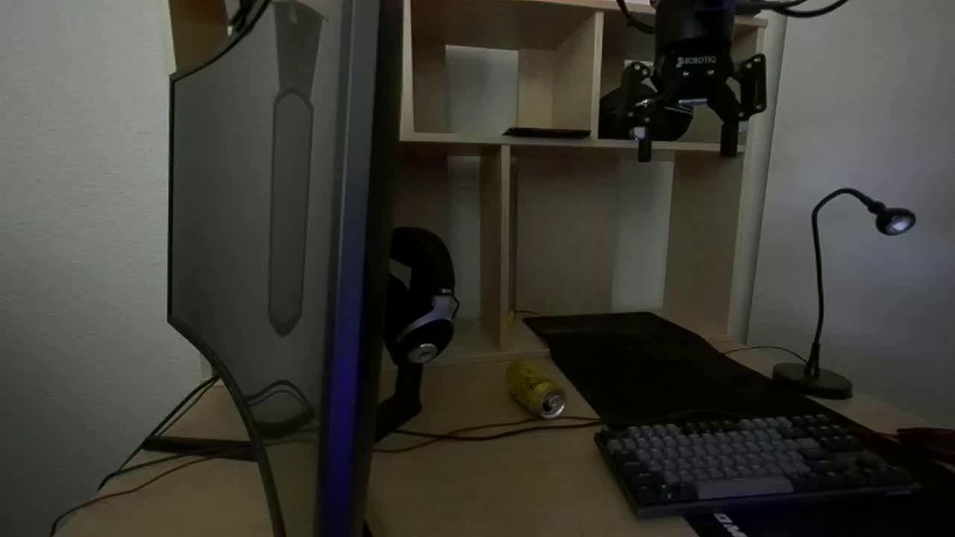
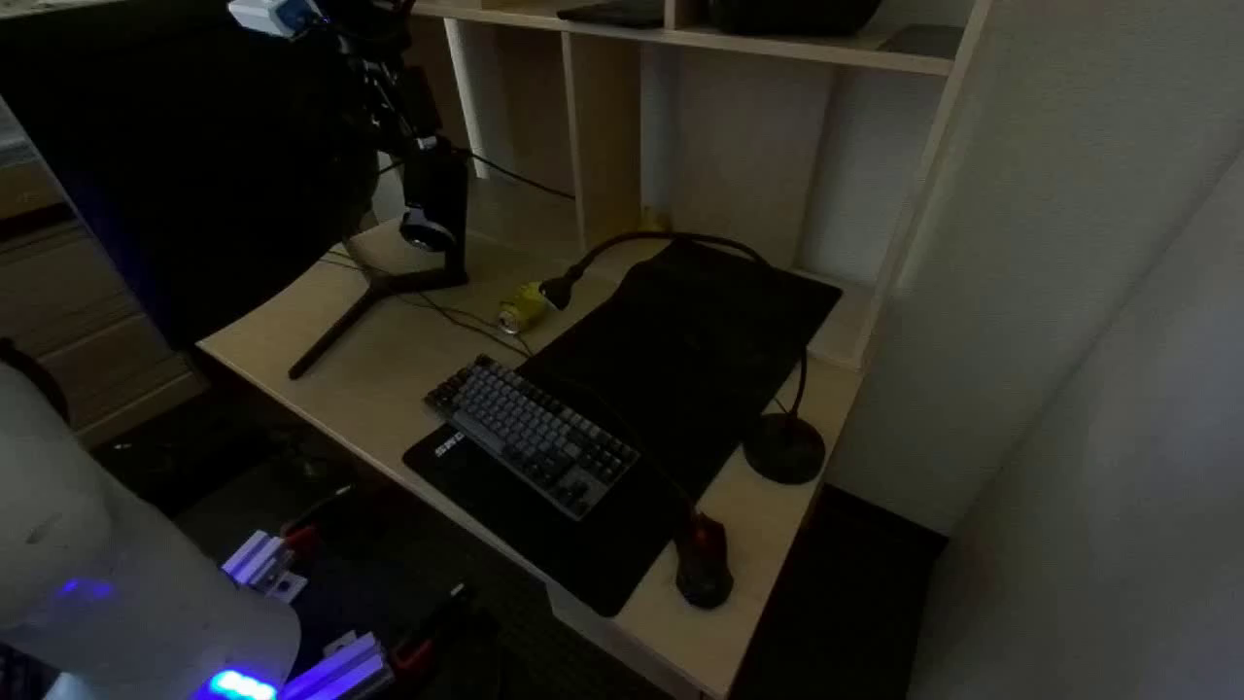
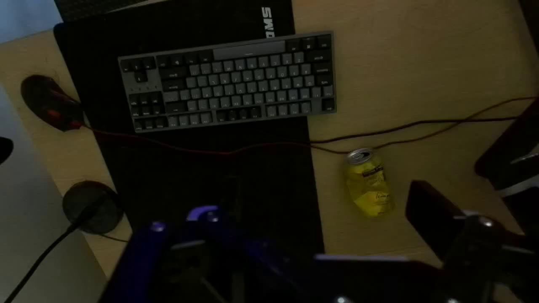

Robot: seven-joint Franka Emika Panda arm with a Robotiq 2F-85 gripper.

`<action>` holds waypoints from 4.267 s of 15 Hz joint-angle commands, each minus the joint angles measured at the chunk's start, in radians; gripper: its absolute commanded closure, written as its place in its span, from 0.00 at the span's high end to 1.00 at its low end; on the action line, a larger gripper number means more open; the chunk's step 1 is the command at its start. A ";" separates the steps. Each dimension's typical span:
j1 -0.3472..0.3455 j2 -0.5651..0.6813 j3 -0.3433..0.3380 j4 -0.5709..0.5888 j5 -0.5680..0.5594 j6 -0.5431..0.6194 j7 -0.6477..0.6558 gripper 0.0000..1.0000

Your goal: Place the yellow can upright

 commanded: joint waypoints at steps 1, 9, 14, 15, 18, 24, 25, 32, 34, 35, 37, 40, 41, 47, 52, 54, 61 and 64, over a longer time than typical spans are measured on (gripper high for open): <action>0.017 0.002 -0.015 0.002 -0.007 -0.002 0.005 1.00; 0.080 0.001 -0.080 -0.008 0.189 0.031 -0.173 1.00; 0.076 0.001 -0.074 0.003 0.189 0.031 -0.158 1.00; 0.076 0.001 -0.074 0.003 0.189 0.031 -0.157 1.00; 0.063 0.000 -0.064 0.009 0.146 0.000 -0.106 1.00; 0.083 0.011 -0.082 0.027 0.178 -0.089 -0.124 1.00; 0.095 0.014 -0.094 0.031 0.213 -0.125 -0.163 1.00; 0.104 -0.002 -0.076 -0.011 0.154 0.272 -0.325 1.00; 0.108 -0.004 -0.081 -0.022 0.155 0.339 -0.340 1.00; 0.107 0.001 -0.079 0.002 0.160 0.285 -0.309 1.00; 0.107 0.001 -0.079 0.001 0.159 0.293 -0.308 1.00; 0.110 0.002 -0.082 0.012 0.178 0.219 -0.285 1.00; 0.111 0.003 -0.083 0.014 0.181 0.212 -0.286 1.00; 0.119 0.000 -0.088 0.023 0.228 0.131 -0.288 1.00; 0.121 0.000 -0.090 0.024 0.229 0.128 -0.289 1.00; 0.121 0.000 -0.090 0.024 0.229 0.128 -0.289 1.00; 0.141 0.005 -0.035 -0.371 0.180 0.703 -0.272 1.00; 0.150 0.022 -0.042 -0.377 0.170 0.712 -0.253 1.00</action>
